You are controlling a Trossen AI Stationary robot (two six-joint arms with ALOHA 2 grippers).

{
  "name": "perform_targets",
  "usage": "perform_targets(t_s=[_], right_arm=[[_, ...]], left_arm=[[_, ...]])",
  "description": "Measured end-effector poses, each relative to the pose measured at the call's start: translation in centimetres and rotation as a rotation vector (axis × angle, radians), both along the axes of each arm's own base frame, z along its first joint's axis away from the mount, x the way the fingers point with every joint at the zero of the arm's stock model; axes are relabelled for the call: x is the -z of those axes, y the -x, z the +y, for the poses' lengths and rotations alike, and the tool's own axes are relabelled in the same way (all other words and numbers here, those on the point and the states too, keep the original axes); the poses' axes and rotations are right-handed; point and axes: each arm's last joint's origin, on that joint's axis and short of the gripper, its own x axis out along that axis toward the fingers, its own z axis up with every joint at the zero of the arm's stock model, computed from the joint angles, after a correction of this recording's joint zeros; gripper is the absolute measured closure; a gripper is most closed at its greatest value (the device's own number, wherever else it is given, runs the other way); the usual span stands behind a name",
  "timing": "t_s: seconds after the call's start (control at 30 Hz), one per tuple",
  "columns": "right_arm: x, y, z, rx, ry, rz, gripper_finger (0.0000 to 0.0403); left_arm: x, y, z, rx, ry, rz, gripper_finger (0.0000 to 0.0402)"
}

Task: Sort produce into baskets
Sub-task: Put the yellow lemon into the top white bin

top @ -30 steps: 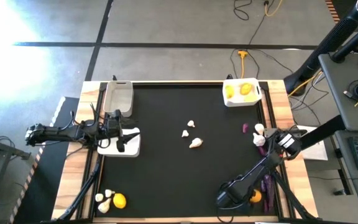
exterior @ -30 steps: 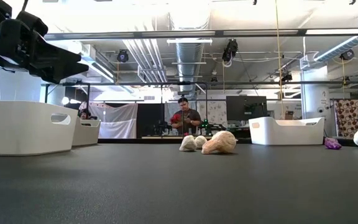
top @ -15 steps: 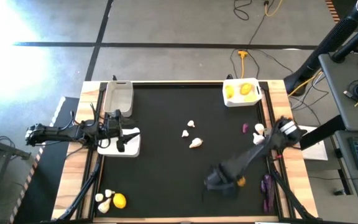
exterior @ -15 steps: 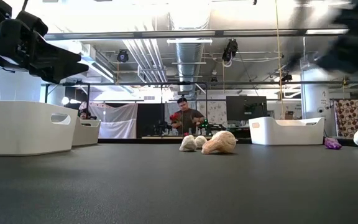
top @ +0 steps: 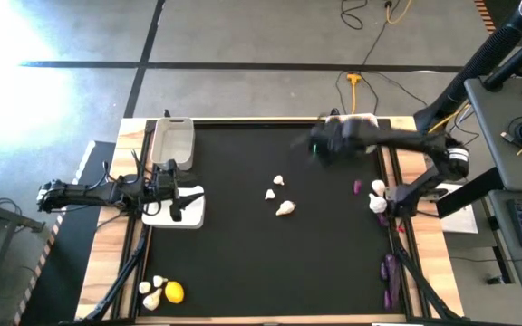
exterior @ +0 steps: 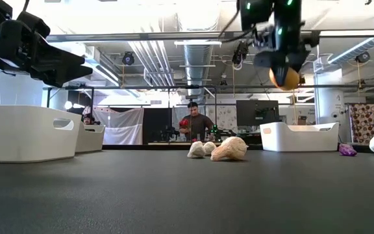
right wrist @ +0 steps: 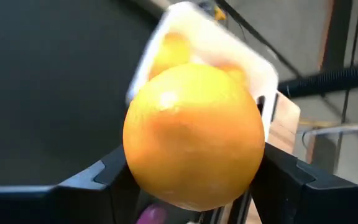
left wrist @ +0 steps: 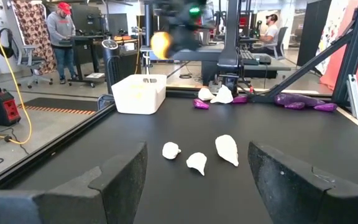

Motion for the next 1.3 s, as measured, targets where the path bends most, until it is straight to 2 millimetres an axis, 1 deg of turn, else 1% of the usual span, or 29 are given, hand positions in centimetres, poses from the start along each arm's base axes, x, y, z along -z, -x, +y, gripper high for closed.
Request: perform_targets(t_s=[0.1,0.17,0.23,0.37,0.5,0.7,0.77,0.87,1.0,1.1,1.2,1.3], right_arm=[[0.3,1.6,-4.0,0.091,0.001,-0.015,0.0171],[0.9,2.4,-6.2,0.136,-0.03,-0.043,0.0163],[1.9,3.1,-8.0,0.162,-0.092,-0.073,0.0156],[4.0,3.8,-10.5,0.202,-0.174,-0.112,0.0155],[6.1,3.8,-11.8,0.239,-0.199,-0.075,0.0156],[9.0,3.0,-12.8,0.244,-0.217,0.033,0.0121],[9.4,2.8,-13.1,0.244,-0.215,0.047,0.0106],[9.5,2.5,-13.6,0.247,-0.185,0.064,0.0088],[8.3,2.2,-13.9,0.253,-0.147,0.036,0.0083],[6.7,1.6,-13.1,0.211,-0.121,0.005,0.0092],[4.8,0.7,-11.3,0.125,-0.091,-0.037,0.0104],[3.1,-0.7,-8.3,0.013,-0.063,-0.076,0.0115]], left_arm=[[0.0,0.0,0.0,0.0,0.0,0.0,0.0139],[0.0,0.0,0.0,0.0,0.0,0.0,0.0139],[0.0,0.0,0.0,0.0,0.0,0.0,0.0139],[0.0,0.0,0.0,0.0,0.0,0.0,0.0139],[0.0,0.0,0.0,0.0,0.0,0.0,0.0139],[0.0,0.0,0.0,0.0,0.0,0.0,0.0139],[0.0,0.0,0.0,0.0,0.0,0.0,0.0139],[0.0,0.0,0.0,0.0,0.0,0.0,0.0139],[0.0,0.0,0.0,0.0,0.0,0.0,0.0139],[0.0,0.0,0.0,0.001,0.0,0.0,0.0139],[0.0,0.0,0.0,0.0,0.0,0.0,0.0139],[0.0,0.0,0.0,0.0,0.0,0.0,0.0139]])
